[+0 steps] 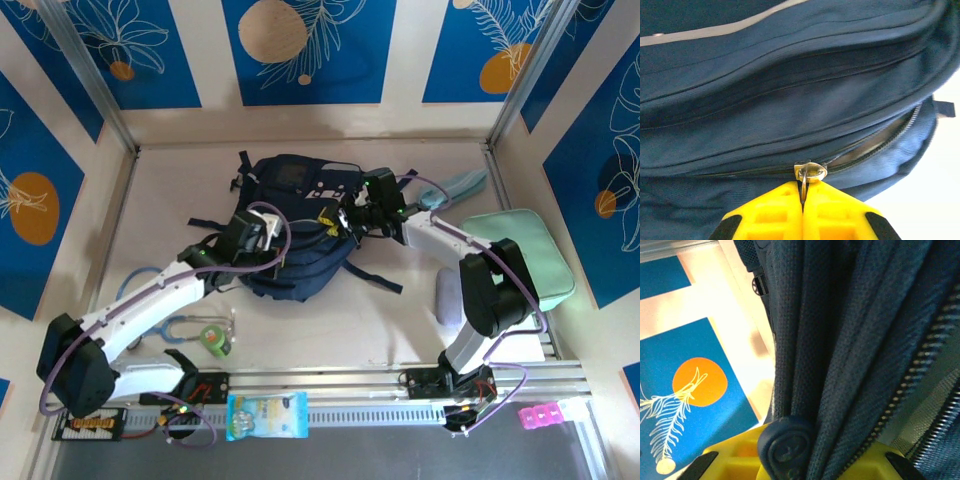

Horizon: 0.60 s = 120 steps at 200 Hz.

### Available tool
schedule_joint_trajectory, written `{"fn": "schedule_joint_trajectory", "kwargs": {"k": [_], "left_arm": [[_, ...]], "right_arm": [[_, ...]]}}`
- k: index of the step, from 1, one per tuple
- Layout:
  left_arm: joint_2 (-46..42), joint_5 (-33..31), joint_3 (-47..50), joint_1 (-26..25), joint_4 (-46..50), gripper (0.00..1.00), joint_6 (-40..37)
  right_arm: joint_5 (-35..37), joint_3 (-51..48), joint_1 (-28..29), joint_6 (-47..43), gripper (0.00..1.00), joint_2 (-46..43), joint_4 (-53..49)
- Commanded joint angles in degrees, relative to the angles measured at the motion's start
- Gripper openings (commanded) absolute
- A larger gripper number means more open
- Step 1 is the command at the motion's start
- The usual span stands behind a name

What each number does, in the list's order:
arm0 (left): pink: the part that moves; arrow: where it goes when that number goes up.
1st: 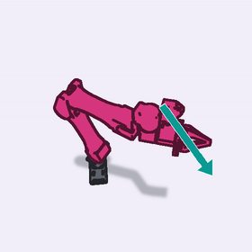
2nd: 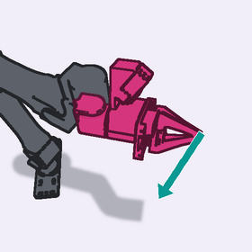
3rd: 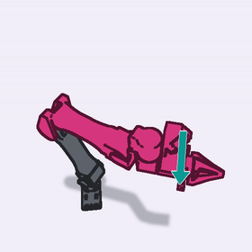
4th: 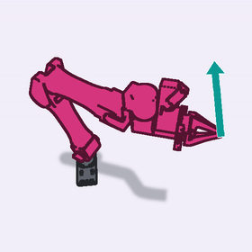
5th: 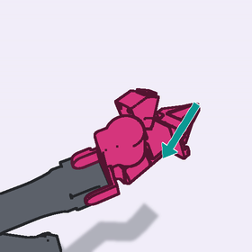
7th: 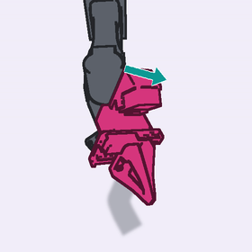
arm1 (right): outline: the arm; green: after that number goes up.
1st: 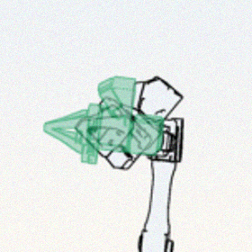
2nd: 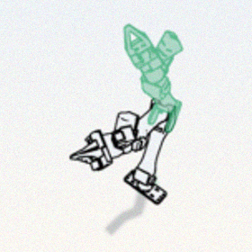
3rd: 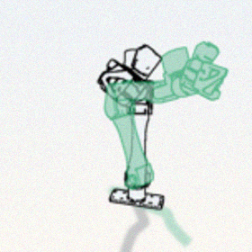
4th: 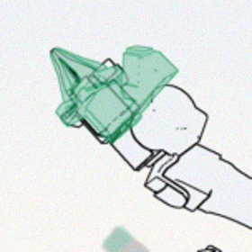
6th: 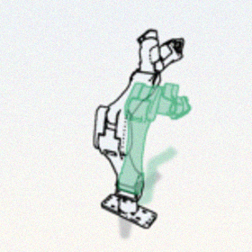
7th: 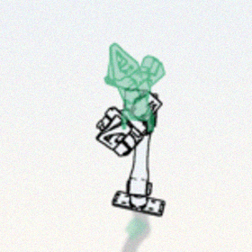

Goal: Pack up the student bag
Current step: Unzip the student bag at the center of the table.

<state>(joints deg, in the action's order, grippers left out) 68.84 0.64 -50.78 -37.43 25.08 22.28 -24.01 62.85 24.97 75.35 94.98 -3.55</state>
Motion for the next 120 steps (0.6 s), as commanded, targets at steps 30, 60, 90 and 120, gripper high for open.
{"fn": "schedule_joint_trajectory", "kwargs": {"k": [30,60,90,120], "left_arm": [[-5.7,4.7,1.8,2.8,2.2,0.0,-5.4],[-5.8,10.8,1.7,2.7,0.4,0.0,-5.4],[-3.5,15.0,0.7,0.5,-4.2,0.0,-4.2],[2.8,16.5,-2.6,-2.4,-9.0,0.0,-2.4]], "right_arm": [[-4.0,7.4,-4.4,-15.4,0.1,1.8,-3.1],[-9.2,13.5,-4.2,-20.1,0.1,8.4,-4.6],[-6.6,14.8,-5.4,-24.0,0.15,9.1,-6.5],[-2.9,13.8,-7.4,-23.0,0.36,5.6,-11.3]]}}
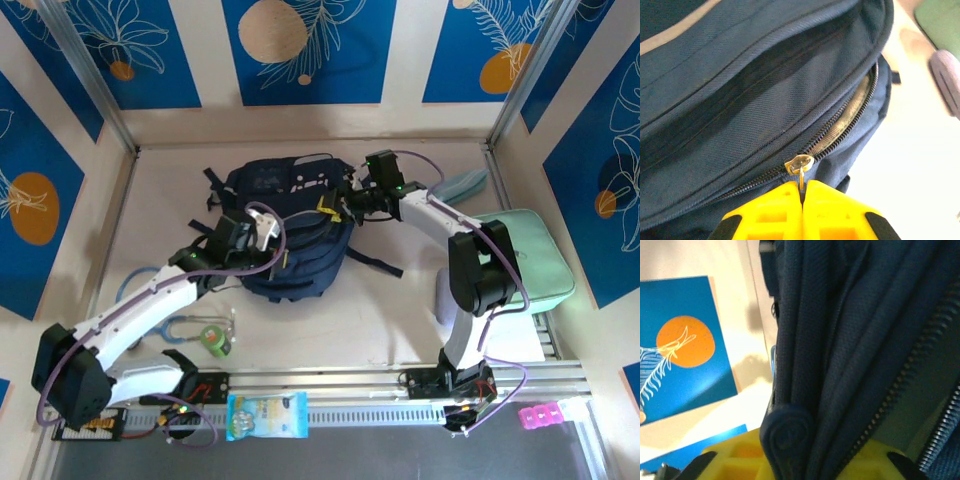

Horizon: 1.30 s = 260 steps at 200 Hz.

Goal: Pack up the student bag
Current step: Unzip the student bag at the center of the table.

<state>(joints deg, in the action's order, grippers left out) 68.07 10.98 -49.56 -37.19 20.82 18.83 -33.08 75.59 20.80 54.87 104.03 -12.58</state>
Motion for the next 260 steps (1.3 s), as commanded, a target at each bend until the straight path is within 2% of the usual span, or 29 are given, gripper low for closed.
{"fn": "schedule_joint_trajectory", "kwargs": {"k": [1,33,59,78,125,157,180,196,233,260], "left_arm": [[3.8,6.1,-4.0,-2.8,-4.8,0.0,1.0],[11.8,5.9,-9.4,-4.8,-7.4,0.0,2.2],[16.1,6.9,-12.3,-6.0,-9.5,0.0,2.4],[18.1,8.1,-13.3,-6.5,-9.9,0.0,2.6],[19.8,8.4,-13.8,-7.4,-10.1,0.0,2.4],[19.8,7.9,-13.4,-7.3,-10.3,0.0,2.1],[18.9,5.6,-12.4,-7.4,-9.3,0.0,0.8],[17.8,3.9,-11.2,-7.4,-8.8,0.0,0.3],[14.2,0.4,-8.1,-7.1,-5.5,0.0,-3.0],[10.7,-3.3,-5.0,-6.9,-3.6,0.0,-7.3]], "right_arm": [[6.3,0.9,-3.3,-2.4,0.37,-3.6,-2.3],[8.3,-6.6,-4.0,5.3,0.51,-10.3,-2.9],[7.6,-13.7,-3.2,13.5,0.53,-13.8,2.5],[8.2,-15.6,-1.6,16.0,0.53,-14.9,3.7],[16.8,-15.6,2.8,17.1,0.53,-16.6,-0.9],[20.0,-15.9,7.1,20.7,0.43,-14.8,2.6],[24.8,-17.2,10.8,24.8,0.41,-14.8,4.6],[26.9,-18.5,12.2,26.6,0.3,-15.5,6.8],[26.7,-18.9,10.1,25.5,0.16,-18.5,8.1],[24.9,-17.7,7.2,23.1,0.13,-21.1,7.5]]}}
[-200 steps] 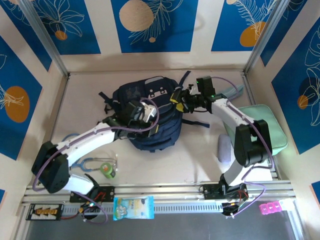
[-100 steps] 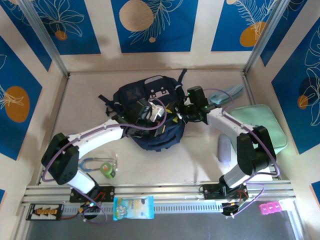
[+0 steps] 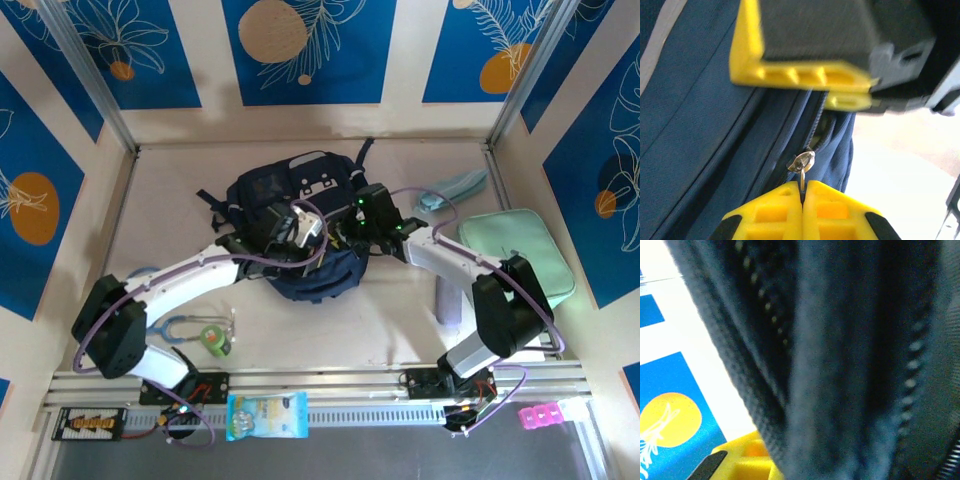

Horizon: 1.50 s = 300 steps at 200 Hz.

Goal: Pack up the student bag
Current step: Unzip the student bag at the center of the table.

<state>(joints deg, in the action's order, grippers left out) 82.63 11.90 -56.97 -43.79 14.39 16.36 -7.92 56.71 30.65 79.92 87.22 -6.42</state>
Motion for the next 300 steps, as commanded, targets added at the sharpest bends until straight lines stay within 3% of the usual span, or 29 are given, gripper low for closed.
{"fn": "schedule_joint_trajectory", "kwargs": {"k": [1,78,120,169,234,300], "left_arm": [[-4.0,-4.3,2.5,-0.3,2.8,0.0,-4.9],[-10.0,-4.3,5.7,2.5,5.7,0.0,-8.4],[-12.0,-7.6,8.9,4.1,6.4,0.0,-7.8],[-14.4,-7.6,12.9,11.2,4.2,0.0,-9.2],[-6.8,2.6,9.8,22.2,-1.9,0.0,-18.6],[4.5,11.3,1.0,28.4,3.6,0.0,-33.3]], "right_arm": [[-0.3,1.2,-2.8,-1.9,0.13,-4.4,1.2],[-6.4,1.2,-9.4,-2.9,0.13,-8.8,1.2],[-11.3,3.5,-11.3,-4.0,0.13,-7.9,1.2],[-15.8,5.1,-12.6,-5.4,0.13,-7.4,0.1],[-20.7,5.5,-13.0,-8.9,0.12,-5.9,-1.4],[-25.4,6.7,-14.2,-12.1,0.1,-5.4,-2.4]]}}
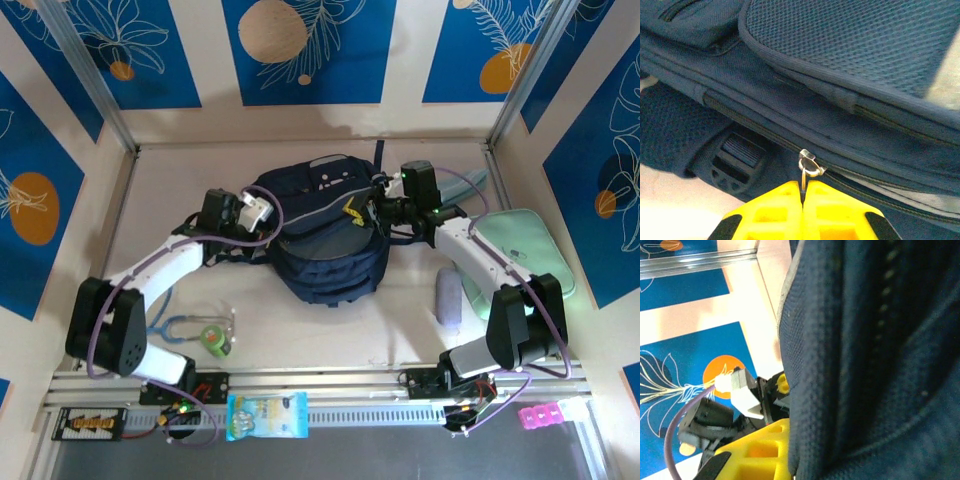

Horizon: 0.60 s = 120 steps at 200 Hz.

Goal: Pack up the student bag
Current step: Unzip the student bag at the center of the table.

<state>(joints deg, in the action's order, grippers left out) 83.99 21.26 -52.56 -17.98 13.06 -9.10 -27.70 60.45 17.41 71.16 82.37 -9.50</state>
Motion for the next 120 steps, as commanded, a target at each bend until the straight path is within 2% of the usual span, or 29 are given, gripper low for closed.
{"fn": "schedule_joint_trajectory", "kwargs": {"k": [1,15,56,88,102,120], "left_arm": [[3.3,1.8,-3.6,2.6,5.0,0.0,-7.9],[4.9,-0.9,-5.3,3.5,5.7,0.0,-8.3],[5.4,-2.8,-6.4,5.0,4.8,0.0,-4.7],[0.9,-14.2,-0.7,5.3,2.4,0.0,1.6],[-1.3,-17.1,2.4,5.8,1.5,0.0,3.7],[-4.2,-19.9,5.5,6.2,0.8,0.08,6.3]], "right_arm": [[-5.7,3.0,-1.0,-3.4,0.1,-0.6,0.6],[-6.2,3.2,-1.1,-4.1,0.1,-0.6,0.1],[-7.0,3.6,-0.5,-5.4,0.1,1.7,0.4],[-7.0,5.6,1.6,-6.4,0.1,6.6,1.7],[-6.6,7.2,2.9,-7.0,0.11,9.2,1.8],[-5.6,9.9,5.0,-8.1,0.12,12.2,1.2]]}}
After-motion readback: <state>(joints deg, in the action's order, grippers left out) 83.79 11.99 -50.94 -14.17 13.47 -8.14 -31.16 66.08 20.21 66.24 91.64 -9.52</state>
